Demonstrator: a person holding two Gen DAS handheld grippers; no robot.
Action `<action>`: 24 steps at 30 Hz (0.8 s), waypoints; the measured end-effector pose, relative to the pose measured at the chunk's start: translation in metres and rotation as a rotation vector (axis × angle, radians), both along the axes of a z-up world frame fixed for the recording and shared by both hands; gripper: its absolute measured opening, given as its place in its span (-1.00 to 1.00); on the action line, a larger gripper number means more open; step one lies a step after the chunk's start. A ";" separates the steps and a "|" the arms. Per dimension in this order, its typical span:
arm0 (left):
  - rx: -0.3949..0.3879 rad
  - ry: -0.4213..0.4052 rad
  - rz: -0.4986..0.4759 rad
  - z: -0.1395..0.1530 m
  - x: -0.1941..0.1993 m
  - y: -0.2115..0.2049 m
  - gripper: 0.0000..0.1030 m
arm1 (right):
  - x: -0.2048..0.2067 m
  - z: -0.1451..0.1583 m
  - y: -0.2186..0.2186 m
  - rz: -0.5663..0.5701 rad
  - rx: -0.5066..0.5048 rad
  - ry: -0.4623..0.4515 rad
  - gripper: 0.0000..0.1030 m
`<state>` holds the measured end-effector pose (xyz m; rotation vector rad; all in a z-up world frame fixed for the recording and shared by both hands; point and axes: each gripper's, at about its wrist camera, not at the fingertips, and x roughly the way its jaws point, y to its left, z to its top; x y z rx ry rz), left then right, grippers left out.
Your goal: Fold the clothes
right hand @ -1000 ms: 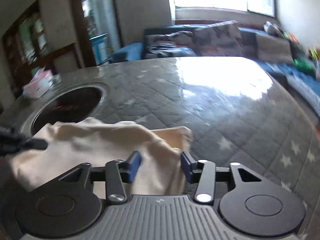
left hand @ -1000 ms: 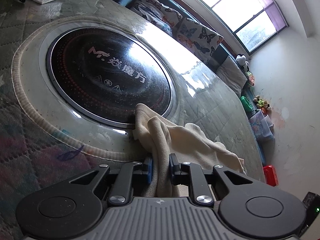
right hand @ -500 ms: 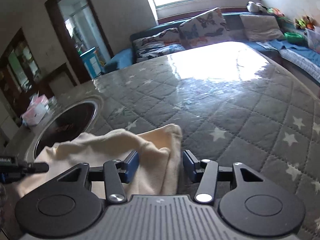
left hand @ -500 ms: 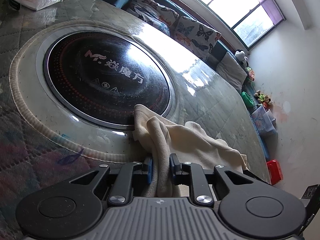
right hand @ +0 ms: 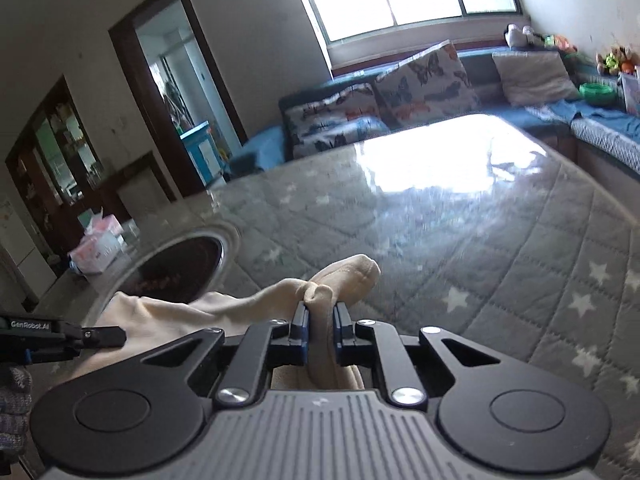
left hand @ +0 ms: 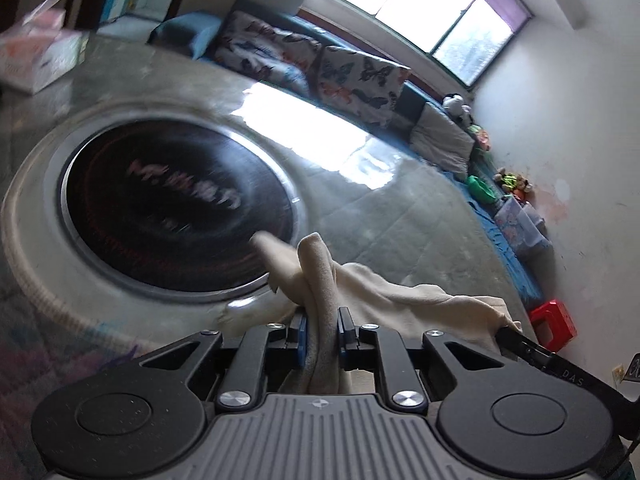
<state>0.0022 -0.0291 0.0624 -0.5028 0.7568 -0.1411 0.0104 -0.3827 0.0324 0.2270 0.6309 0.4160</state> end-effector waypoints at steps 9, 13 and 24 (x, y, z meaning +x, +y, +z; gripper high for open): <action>0.015 -0.060 -0.109 0.023 0.026 -0.062 -0.72 | -0.015 0.035 -0.045 -0.109 -0.033 -0.104 -0.80; 0.004 -0.069 -0.172 0.025 0.039 -0.101 -0.72 | -0.019 0.045 -0.071 -0.175 -0.062 -0.130 -0.80; 0.026 -0.036 -0.308 0.012 0.072 -0.185 -0.72 | -0.019 0.044 -0.142 -0.353 -0.131 -0.139 -0.80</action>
